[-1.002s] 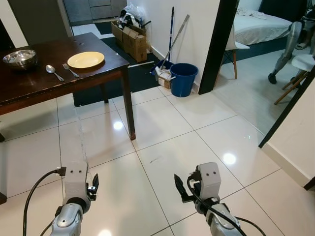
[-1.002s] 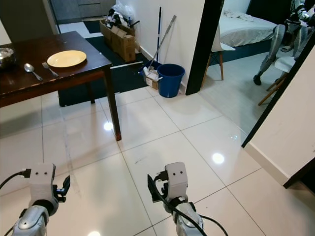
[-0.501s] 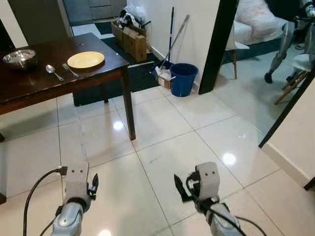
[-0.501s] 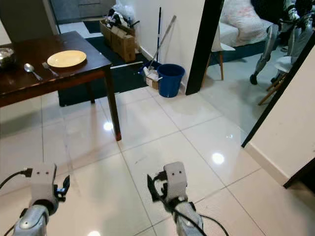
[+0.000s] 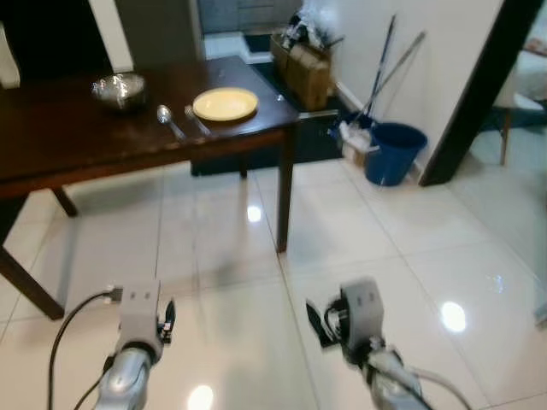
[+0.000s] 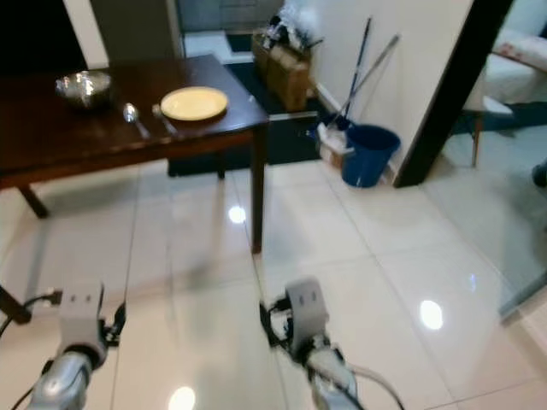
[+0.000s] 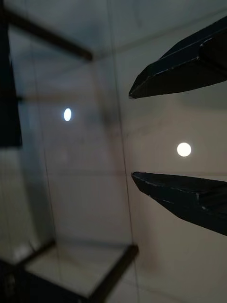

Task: Setting the table

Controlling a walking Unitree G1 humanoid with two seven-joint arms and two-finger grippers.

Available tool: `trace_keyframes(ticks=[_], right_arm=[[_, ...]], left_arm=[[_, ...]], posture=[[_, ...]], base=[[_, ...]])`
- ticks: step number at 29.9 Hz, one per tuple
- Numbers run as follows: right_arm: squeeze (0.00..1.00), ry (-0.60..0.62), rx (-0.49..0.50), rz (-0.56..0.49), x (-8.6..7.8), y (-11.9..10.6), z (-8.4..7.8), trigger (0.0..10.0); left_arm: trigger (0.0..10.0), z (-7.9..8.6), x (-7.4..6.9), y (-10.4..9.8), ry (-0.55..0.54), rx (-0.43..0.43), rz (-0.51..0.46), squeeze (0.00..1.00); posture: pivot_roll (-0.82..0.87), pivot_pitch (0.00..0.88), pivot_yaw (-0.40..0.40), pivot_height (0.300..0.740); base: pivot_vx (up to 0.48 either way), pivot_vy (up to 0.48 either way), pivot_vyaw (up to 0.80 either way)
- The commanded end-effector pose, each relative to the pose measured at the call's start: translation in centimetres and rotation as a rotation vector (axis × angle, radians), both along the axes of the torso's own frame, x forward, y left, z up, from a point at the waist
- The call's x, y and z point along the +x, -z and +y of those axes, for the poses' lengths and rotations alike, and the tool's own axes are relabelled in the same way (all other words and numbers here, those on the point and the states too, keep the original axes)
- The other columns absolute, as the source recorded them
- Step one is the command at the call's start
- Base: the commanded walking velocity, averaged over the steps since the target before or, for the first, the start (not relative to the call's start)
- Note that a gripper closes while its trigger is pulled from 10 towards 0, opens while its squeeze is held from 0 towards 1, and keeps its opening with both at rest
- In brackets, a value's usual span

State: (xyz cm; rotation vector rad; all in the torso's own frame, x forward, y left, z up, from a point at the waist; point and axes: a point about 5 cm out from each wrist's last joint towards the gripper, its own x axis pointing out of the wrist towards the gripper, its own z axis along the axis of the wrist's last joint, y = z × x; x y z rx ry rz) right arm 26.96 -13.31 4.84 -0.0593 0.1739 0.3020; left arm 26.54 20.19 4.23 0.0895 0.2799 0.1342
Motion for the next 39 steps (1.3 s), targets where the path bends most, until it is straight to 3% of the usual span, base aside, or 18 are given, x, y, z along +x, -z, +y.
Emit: trace_keyframes(ticks=[1, 14, 16, 20, 21, 26, 32, 39], right_arm=[[0.00, -0.016, 0.010, 0.003, -0.1, 0.1, 0.8, 10.0], [0.00, -0.034, 0.049, -0.011, -0.2, -0.2, 1.1, 10.0], [0.00, -0.060, 0.036, -0.038, -0.2, -0.7, 1.1, 10.0], [0.00, -0.019, -0.029, -0.235, 1.1, -5.1, 0.1, 10.0], [0.00, -0.019, -0.029, -0.235, 1.1, -5.1, 0.1, 10.0], [0.00, 0.068, 0.014, -0.389, 2.4, -9.8, -1.0, 10.0], [0.00, 0.099, 0.061, -0.386, 2.7, -10.3, -1.6, 10.0], [0.00, 0.093, 0.063, -0.338, 2.2, -9.3, -1.1, 10.0]], left_arm=[[10.0, 0.9, -0.5, 0.3, -0.026, 0.024, 0.019, 0.00], [10.0, 1.0, -0.2, 0.1, -0.037, 0.029, 0.006, 0.00], [10.0, 1.1, 0.1, -0.6, -0.051, 0.024, -0.027, 0.00], [10.0, -0.1, 1.9, -6.4, 0.001, 0.014, -0.248, 0.00], [10.0, -0.1, 1.9, -6.4, 0.001, 0.014, -0.248, 0.00], [10.0, -3.2, 3.6, -12.6, 0.120, 0.013, -0.469, 0.00], [10.0, -5.5, 4.4, -15.2, 0.194, -0.011, -0.547, 0.00], [10.0, -6.5, 4.2, -15.2, 0.249, 0.001, -0.527, 0.00]], posture=[[-0.01, 0.000, 0.071, 0.740], [-0.01, 0.000, 0.071, 0.740], [-0.01, 0.000, 0.069, 0.740], [-0.02, 0.001, 0.068, 0.740], [-0.02, 0.001, 0.068, 0.740], [-0.03, 0.001, 0.077, 0.740], [-0.03, 0.001, 0.078, 0.740], [-0.03, 0.003, 0.083, 0.740]], base=[[0.469, 0.000, 0.72], [0.469, 0.000, 0.11], [0.469, 0.000, 0.00], [0.469, 0.000, 0.00], [0.469, 0.000, 0.00], [0.470, 0.000, 0.00], [0.456, 0.000, 0.00], [0.448, 0.000, 0.00]])
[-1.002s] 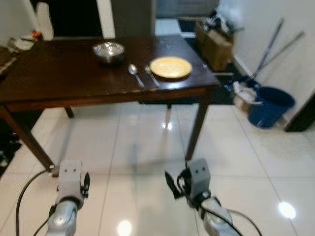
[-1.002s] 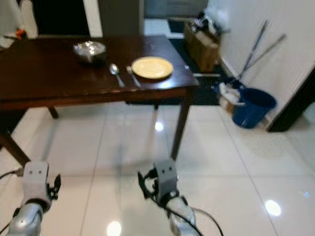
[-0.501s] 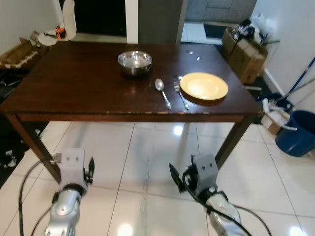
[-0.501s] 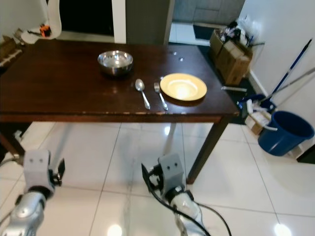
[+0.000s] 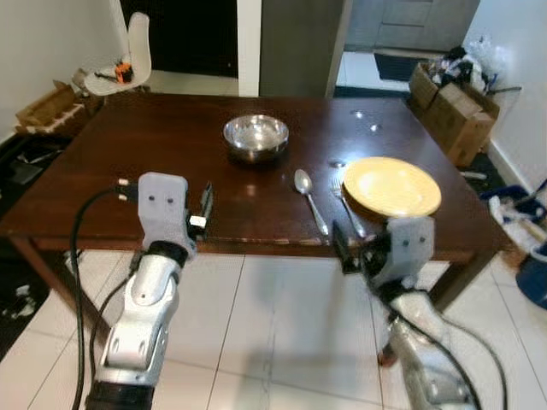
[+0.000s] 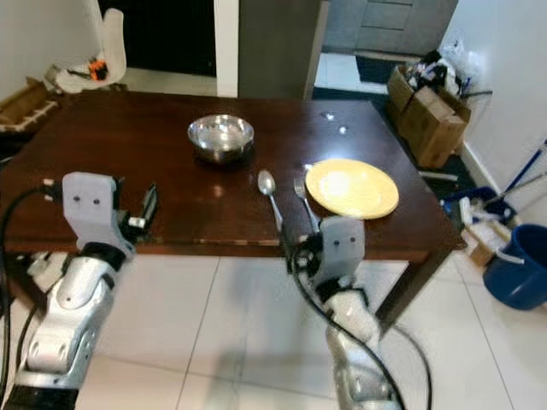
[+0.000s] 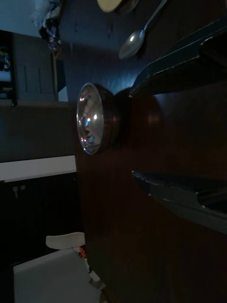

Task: Setting the table

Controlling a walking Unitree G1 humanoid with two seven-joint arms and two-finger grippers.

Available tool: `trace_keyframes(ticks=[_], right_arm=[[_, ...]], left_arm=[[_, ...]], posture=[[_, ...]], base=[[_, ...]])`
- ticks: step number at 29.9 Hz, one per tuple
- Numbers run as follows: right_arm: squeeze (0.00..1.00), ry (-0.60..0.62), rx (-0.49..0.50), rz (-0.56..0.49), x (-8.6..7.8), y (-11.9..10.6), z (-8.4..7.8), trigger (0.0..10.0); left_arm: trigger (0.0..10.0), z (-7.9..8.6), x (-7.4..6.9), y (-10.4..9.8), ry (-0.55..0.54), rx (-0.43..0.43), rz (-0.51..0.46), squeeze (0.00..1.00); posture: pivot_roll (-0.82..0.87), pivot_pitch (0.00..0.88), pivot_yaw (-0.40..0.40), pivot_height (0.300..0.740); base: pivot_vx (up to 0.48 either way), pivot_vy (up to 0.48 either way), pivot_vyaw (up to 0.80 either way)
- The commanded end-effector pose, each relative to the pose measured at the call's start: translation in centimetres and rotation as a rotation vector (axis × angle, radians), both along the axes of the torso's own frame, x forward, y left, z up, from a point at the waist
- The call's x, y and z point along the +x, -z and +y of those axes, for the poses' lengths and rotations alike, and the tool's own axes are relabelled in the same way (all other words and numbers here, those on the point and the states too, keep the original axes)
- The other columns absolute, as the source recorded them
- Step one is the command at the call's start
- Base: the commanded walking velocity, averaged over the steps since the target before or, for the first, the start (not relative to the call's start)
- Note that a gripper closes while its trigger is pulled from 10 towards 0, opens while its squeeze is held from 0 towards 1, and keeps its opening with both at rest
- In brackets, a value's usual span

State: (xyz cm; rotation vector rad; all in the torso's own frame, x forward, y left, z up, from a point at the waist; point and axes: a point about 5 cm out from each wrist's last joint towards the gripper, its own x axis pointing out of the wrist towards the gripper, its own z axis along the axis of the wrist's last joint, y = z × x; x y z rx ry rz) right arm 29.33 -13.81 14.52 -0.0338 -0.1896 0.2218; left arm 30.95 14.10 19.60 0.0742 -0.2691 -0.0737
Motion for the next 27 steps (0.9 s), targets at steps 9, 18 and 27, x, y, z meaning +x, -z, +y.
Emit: trace_keyframes(ticks=[9, 18, 27], right_arm=[[0.00, 0.023, 0.003, 0.054, -0.3, 0.9, -0.6, 10.0], [0.00, 0.034, 0.010, 0.046, 0.0, 0.6, -0.8, 10.0], [0.00, 0.008, 0.129, 0.048, 1.0, -0.9, -0.5, 10.0]], left_arm=[[10.0, -0.7, -0.4, 0.5, 0.034, 0.021, 0.037, 0.00], [10.0, -1.0, -0.5, 0.9, 0.062, 0.035, 0.059, 0.00], [10.0, -1.6, -0.9, 1.7, 0.137, 0.082, 0.094, 0.00]], posture=[[-0.03, 0.002, 0.085, 0.740], [-0.03, 0.000, 0.089, 0.740], [-0.03, 0.000, 0.093, 0.740]], base=[[0.453, 0.000, 0.00], [0.454, 0.000, 0.00], [0.463, 0.000, 0.00]])
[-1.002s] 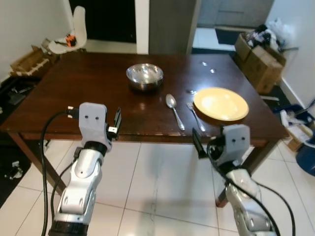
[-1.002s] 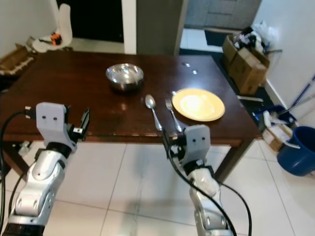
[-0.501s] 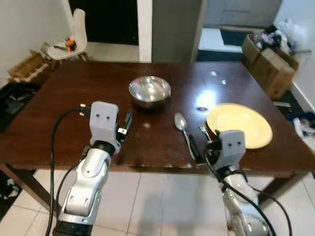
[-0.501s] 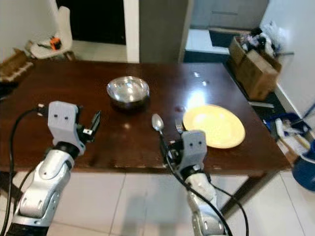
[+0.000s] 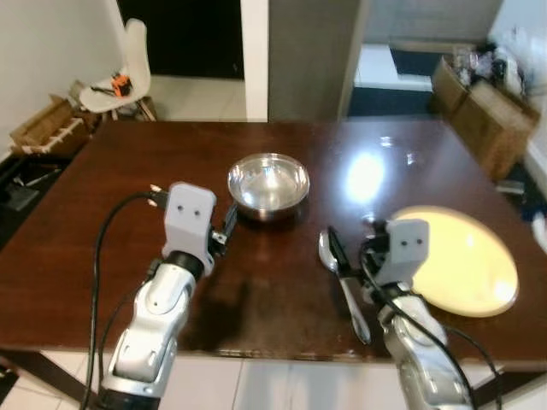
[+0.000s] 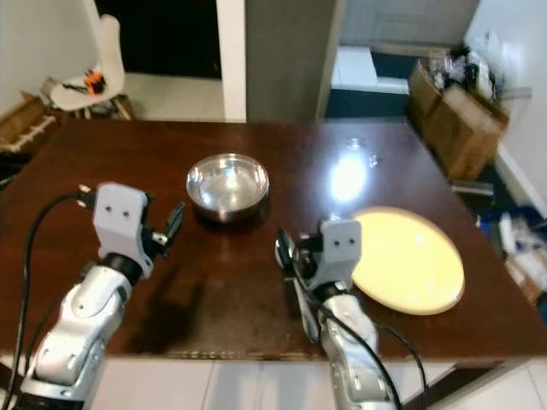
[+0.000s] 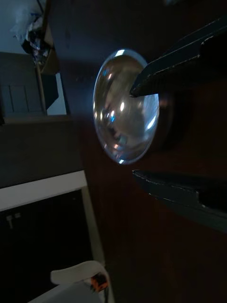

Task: Setting the table

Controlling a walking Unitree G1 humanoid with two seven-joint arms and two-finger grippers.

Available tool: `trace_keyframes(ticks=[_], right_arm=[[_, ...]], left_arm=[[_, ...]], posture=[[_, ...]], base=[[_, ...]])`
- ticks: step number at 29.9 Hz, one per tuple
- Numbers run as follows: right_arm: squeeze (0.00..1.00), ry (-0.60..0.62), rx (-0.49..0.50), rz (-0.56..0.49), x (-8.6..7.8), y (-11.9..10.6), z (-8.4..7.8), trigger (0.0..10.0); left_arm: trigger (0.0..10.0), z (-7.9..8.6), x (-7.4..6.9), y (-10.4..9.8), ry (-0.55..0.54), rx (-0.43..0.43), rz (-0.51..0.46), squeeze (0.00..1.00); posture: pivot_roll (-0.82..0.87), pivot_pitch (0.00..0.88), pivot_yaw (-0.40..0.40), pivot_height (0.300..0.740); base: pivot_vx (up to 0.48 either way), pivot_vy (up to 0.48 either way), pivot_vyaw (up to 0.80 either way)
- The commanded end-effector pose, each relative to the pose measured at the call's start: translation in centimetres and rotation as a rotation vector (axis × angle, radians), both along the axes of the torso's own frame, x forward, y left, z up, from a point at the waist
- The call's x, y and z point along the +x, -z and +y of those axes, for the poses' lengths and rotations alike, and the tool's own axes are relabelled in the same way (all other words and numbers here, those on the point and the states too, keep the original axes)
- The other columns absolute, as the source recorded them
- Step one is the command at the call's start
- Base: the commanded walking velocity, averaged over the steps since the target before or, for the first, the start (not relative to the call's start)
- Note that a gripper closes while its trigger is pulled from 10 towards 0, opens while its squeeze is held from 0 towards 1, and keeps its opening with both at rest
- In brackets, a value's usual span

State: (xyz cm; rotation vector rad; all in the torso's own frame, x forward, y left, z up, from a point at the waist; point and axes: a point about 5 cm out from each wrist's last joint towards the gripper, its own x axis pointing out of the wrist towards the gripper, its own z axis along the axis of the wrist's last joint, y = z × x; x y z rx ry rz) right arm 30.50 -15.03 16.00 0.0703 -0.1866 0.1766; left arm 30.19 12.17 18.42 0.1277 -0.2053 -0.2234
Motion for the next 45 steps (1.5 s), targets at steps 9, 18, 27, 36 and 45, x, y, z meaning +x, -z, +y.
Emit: trace_keyframes(ticks=[9, 18, 27, 36, 45], right_arm=[[0.00, -0.148, 0.040, 0.125, 1.5, 0.2, 1.8, 10.0], [0.00, -0.154, -0.006, 0.172, 4.0, -1.2, 1.0, 10.0], [0.00, -0.244, 0.042, 0.336, 5.5, -0.8, 1.0, 10.0], [0.00, -0.220, 0.108, 0.485, 7.8, 0.3, 0.5, 10.0], [0.00, -0.313, 0.195, 0.576, 8.3, 1.3, 1.2, 10.0]], left_arm=[[10.0, -0.3, -0.8, 1.7, 0.123, 0.063, 0.108, 0.00], [10.0, 0.5, -2.0, 2.5, 0.330, 0.147, 0.172, 0.00], [10.0, 2.7, -2.1, 1.9, 0.351, 0.198, 0.184, 0.00], [10.0, 3.0, -2.7, 1.7, 0.361, 0.202, 0.189, 0.00], [10.0, 3.6, -4.2, 1.9, 0.344, 0.196, 0.218, 0.00]], posture=[[-0.02, 0.000, 0.091, 0.740], [-0.01, 0.000, 0.090, 0.740], [0.01, 0.000, 0.081, 0.740], [0.05, 0.000, 0.073, 0.740], [0.09, 0.051, 0.058, 0.740]], base=[[0.327, 0.000, 0.00], [0.000, 0.000, 0.00], [0.000, 0.000, 0.00], [0.000, 0.000, 0.00], [0.000, 0.000, 0.00]])
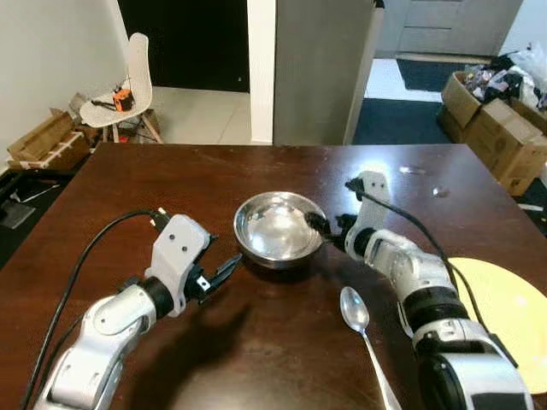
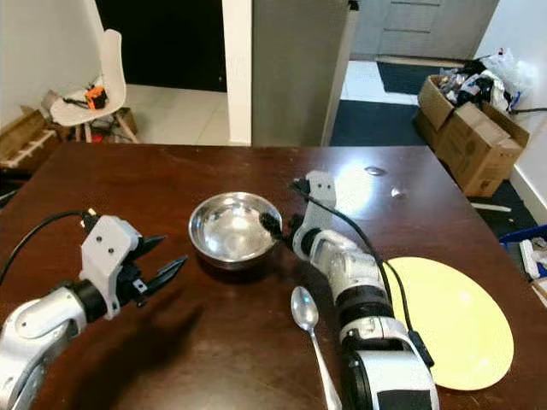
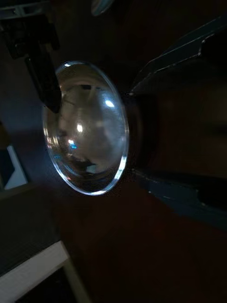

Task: Setting the table

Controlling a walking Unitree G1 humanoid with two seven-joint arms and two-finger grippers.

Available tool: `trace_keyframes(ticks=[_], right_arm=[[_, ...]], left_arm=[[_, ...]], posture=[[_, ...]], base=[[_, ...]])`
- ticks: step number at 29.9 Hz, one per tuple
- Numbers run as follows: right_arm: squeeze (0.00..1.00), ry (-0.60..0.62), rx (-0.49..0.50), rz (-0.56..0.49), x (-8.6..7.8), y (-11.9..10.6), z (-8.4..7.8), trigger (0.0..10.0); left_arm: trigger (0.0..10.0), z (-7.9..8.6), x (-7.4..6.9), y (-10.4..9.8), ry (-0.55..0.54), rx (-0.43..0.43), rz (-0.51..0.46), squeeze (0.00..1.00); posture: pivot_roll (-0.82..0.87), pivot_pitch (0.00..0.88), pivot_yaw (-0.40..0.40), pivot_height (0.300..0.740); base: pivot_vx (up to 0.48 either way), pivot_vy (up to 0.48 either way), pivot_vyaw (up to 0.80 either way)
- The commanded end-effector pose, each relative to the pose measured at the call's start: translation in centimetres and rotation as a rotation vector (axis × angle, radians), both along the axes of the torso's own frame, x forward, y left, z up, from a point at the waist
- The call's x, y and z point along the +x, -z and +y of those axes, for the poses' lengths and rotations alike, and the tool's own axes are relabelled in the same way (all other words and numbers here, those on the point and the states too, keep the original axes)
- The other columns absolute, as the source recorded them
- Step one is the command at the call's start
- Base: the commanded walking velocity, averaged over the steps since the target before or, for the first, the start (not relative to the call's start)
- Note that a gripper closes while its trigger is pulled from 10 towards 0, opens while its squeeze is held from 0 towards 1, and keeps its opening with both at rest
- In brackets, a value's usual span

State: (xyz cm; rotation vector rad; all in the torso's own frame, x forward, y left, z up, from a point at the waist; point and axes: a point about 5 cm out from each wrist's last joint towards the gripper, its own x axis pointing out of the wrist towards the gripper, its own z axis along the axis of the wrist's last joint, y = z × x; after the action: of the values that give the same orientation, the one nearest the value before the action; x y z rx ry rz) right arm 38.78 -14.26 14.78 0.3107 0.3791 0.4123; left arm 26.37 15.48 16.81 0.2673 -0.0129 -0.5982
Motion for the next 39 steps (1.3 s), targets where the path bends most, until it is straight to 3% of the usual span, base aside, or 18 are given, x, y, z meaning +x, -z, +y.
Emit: trace_keyframes(ticks=[1, 7, 8, 9, 10, 19, 24, 33, 39], right_arm=[[0.00, -0.032, 0.029, 0.016, 0.1, 0.2, 0.4, 10.0], [0.00, -0.057, -0.037, 0.076, -0.1, 1.4, 0.0, 10.0], [0.00, -0.056, -0.047, 0.079, -0.2, 1.5, -0.1, 4.6], [0.00, -0.056, -0.053, 0.081, -0.2, 1.5, -0.1, 4.6], [0.00, -0.054, -0.051, 0.085, -0.2, 1.6, -0.2, 0.0], [0.00, -0.024, -0.035, 0.068, 0.0, 1.5, -0.8, 0.0], [0.00, 0.010, 0.007, 0.008, 0.3, 0.7, -1.3, 0.0], [0.00, 0.005, 0.078, -0.058, 0.6, -0.4, -1.0, 0.0], [0.00, 0.001, 0.155, -0.167, 0.8, -2.4, -0.6, 0.0]], left_arm=[[10.0, 0.3, -0.6, 0.3, -0.008, 0.004, 0.031, 0.00], [10.0, 0.5, -1.5, 0.5, -0.026, 0.001, 0.050, 0.00], [10.0, 0.5, -1.6, 0.5, -0.030, 0.001, 0.052, 0.00], [10.0, 0.5, -1.6, 0.5, -0.032, 0.001, 0.053, 0.00], [10.0, 0.5, -1.6, 0.6, -0.034, 0.000, 0.055, 0.00], [10.0, 0.1, -1.6, 0.7, -0.039, -0.006, 0.069, 0.00], [10.0, -0.2, -1.3, 0.8, -0.039, -0.009, 0.069, 0.00], [10.0, -0.6, -0.9, 1.2, -0.048, -0.015, 0.074, 0.00], [10.0, -0.5, 0.0, 1.5, -0.147, -0.048, 0.064, 0.00]], posture=[[0.10, 0.063, 0.055, 0.740], [0.11, 0.086, 0.043, 0.740], [0.11, 0.092, 0.041, 0.740], [0.11, 0.093, 0.040, 0.740], [0.11, 0.097, 0.039, 0.740], [0.09, 0.091, 0.047, 0.740], [0.09, 0.079, 0.050, 0.740], [0.08, 0.061, 0.048, 0.740], [0.07, 0.049, 0.053, 0.740]], base=[[0.000, 0.000, 0.00], [0.000, 0.000, 0.00], [0.000, 0.000, 0.00], [0.000, 0.000, 0.00], [0.000, 0.000, 0.00], [0.000, 0.000, 0.00], [0.000, 0.000, 0.00], [0.000, 0.000, 0.00], [0.000, 0.000, 0.00]])
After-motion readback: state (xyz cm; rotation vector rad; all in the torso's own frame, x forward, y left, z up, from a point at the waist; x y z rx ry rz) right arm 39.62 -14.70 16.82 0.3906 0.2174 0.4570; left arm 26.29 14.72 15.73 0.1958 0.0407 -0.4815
